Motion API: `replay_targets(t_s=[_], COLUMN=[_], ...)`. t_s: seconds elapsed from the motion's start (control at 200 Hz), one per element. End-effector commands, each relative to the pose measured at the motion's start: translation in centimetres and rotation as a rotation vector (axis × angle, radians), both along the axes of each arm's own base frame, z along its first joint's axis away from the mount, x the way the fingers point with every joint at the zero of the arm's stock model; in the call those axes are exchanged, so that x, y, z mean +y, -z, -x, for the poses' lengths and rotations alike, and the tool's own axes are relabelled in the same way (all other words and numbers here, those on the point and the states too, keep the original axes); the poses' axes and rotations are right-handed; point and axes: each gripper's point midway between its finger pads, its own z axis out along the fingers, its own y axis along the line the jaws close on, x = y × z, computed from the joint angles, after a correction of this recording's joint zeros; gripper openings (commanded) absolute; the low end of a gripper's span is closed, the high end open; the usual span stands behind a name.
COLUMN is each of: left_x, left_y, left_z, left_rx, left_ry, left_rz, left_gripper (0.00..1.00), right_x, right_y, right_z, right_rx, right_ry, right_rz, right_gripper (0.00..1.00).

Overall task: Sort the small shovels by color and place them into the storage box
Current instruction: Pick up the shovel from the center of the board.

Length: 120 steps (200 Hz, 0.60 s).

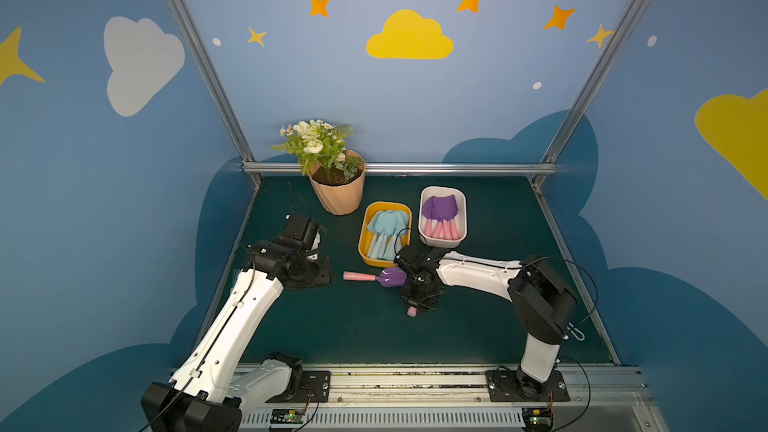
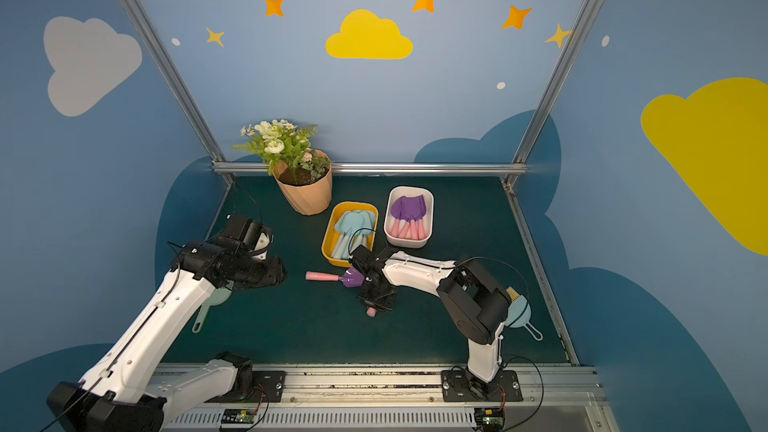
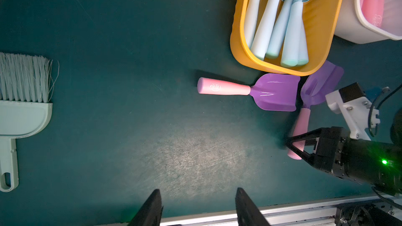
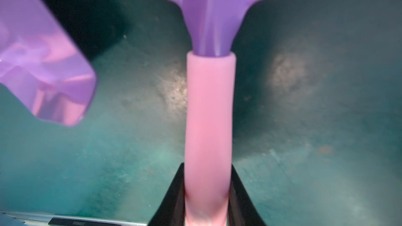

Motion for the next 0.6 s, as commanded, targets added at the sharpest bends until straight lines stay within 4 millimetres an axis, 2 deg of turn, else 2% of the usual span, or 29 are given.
replay_targets(t_s=[0.0,0.27,0.596], left_x=[0.0,-0.2,-0.6], left_y=[-0.2,-0.2,-0.5], left_z=[0.2,0.2,-0.3], left_rx=[0.002,0.005,0.012], left_ry=[0.000,0.002,0.009], left_rz=[0.010,0.019,0.028], left_gripper=[0.46,0.46,0.46], right_x=[-1.3,-3.8,-7.5], right_y=[-1.2,-3.5,-8.8], right_z=[0.0,0.3,0.0], right_rx=[-0.032,-0.078,-0.143], right_ry=[0.006,-0.043,-0.206], right_rz=[0.036,0.091,0.114], right_gripper=[0.22,0.20,0.16])
